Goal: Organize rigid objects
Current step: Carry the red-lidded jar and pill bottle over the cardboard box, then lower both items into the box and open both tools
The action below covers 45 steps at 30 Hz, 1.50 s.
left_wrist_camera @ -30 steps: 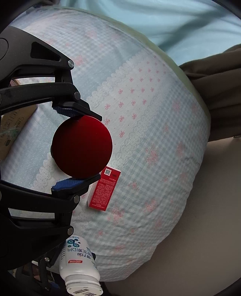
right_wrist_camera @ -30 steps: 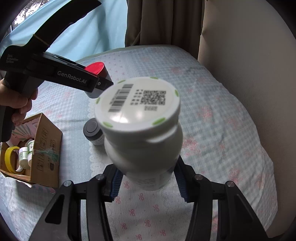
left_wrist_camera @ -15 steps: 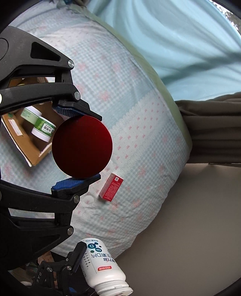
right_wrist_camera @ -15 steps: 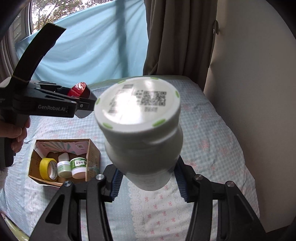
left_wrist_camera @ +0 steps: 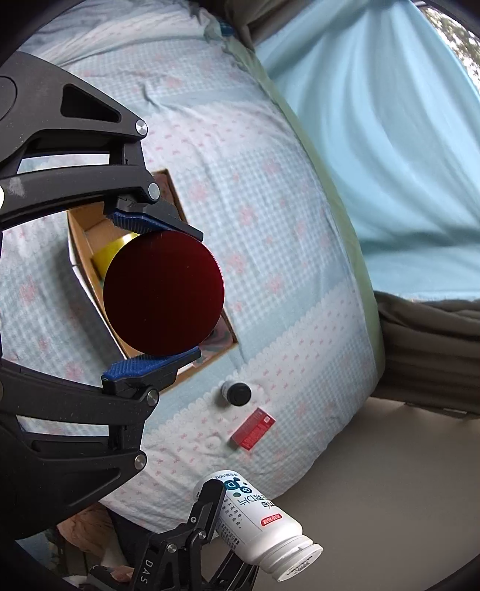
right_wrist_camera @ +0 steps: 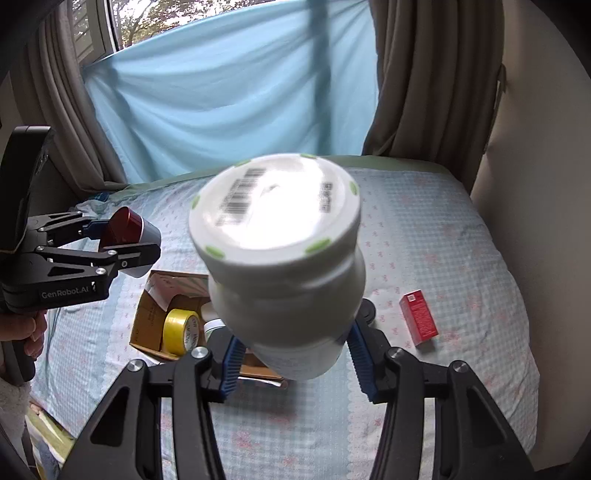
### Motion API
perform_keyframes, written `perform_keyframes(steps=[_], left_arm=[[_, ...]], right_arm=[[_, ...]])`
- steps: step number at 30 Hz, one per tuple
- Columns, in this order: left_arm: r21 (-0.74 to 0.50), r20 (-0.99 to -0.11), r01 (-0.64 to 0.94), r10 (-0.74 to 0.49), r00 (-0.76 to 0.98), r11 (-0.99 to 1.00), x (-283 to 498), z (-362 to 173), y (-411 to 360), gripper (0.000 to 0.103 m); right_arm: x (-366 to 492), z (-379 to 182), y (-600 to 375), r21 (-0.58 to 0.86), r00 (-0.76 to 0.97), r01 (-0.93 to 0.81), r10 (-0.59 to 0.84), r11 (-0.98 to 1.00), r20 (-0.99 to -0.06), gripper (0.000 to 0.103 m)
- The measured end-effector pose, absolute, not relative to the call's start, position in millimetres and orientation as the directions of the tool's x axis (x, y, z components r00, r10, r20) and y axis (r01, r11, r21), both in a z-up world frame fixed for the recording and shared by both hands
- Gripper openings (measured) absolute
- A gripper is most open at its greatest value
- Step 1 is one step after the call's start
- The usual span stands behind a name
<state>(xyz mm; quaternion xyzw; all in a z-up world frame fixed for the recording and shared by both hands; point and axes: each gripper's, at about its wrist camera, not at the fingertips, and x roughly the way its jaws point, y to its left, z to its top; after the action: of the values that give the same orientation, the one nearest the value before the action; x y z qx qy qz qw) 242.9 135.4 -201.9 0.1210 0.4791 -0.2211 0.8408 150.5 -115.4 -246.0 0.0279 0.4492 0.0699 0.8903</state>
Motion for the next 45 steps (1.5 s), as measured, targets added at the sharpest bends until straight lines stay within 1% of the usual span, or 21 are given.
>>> perform_keyframes(steps=[9,17,23,26,30,35,37,38,39,40,41,42,43,45], left_arm=[[-0.042,-0.902,0.301,-0.166,0.398,0.953,243.7,-259.6,206.3,0.051],[-0.068,-0.940,0.181,-0.124,0.317,0.981,263.8,-331.7,231.7,0.051],[-0.043,-0.962,0.162,-0.085,0.260,0.986,287.1,-378.0,234.3,0.051],[-0.034,-0.967,0.160,-0.073,0.244,0.987,298.3,-391.7,235.2,0.051],[-0.024,-0.971,0.165,-0.063,0.230,0.986,310.2,-402.8,235.7,0.051],[-0.037,-0.973,0.172,-0.075,0.218,0.984,321.3,-406.8,235.8,0.051],[-0.024,-0.975,0.180,-0.062,0.211,0.983,324.8,-406.5,232.0,0.052],[-0.007,-0.979,0.182,-0.044,0.200,0.983,326.4,-407.8,229.7,0.055],[0.011,-0.980,0.186,-0.026,0.195,0.983,327.2,-408.0,227.5,0.082],[0.018,-0.980,0.191,-0.020,0.196,0.981,327.2,-406.8,225.4,0.101],[0.004,-0.978,0.198,-0.037,0.205,0.980,326.5,-404.6,224.6,0.103],[-0.013,-0.977,0.200,-0.055,0.208,0.980,326.2,-403.2,223.9,0.103],[-0.022,-0.977,0.198,-0.063,0.205,0.980,325.9,-402.6,223.7,0.103],[-0.019,-0.977,0.193,-0.059,0.204,0.981,324.5,-400.2,224.3,0.103]], right_arm=[[181.0,-305.3,-66.0,0.155,0.422,-0.245,0.249,0.957,-0.872,0.047],[215.2,-378.1,-38.2,0.206,0.265,-0.300,0.289,0.931,-0.920,0.047],[237.3,-425.6,-19.0,0.244,0.168,-0.303,0.303,0.921,-0.938,0.046],[245.8,-444.0,-11.3,0.244,0.139,-0.305,0.296,0.921,-0.945,0.046],[254.2,-456.6,-13.5,0.276,0.114,-0.280,0.318,0.919,-0.941,0.046],[262.1,-462.7,-11.3,0.270,0.102,-0.271,0.307,0.924,-0.946,0.046],[265.4,-462.0,-12.0,0.271,0.107,-0.258,0.306,0.927,-0.946,0.046],[267.2,-461.6,-12.9,0.270,0.110,-0.247,0.304,0.931,-0.946,0.047],[269.0,-461.7,-13.9,0.280,0.105,-0.236,0.311,0.931,-0.945,0.048],[270.0,-461.8,-15.1,0.289,0.098,-0.221,0.317,0.931,-0.944,0.056],[270.4,-462.0,-15.9,0.286,0.093,-0.207,0.310,0.936,-0.946,0.079],[269.3,-461.5,-16.7,0.285,0.094,-0.204,0.308,0.937,-0.947,0.094],[267.3,-460.3,-17.3,0.286,0.101,-0.213,0.312,0.934,-0.945,0.103],[260.5,-460.3,-17.9,0.250,0.118,-0.240,0.284,0.938,-0.952,0.103]])
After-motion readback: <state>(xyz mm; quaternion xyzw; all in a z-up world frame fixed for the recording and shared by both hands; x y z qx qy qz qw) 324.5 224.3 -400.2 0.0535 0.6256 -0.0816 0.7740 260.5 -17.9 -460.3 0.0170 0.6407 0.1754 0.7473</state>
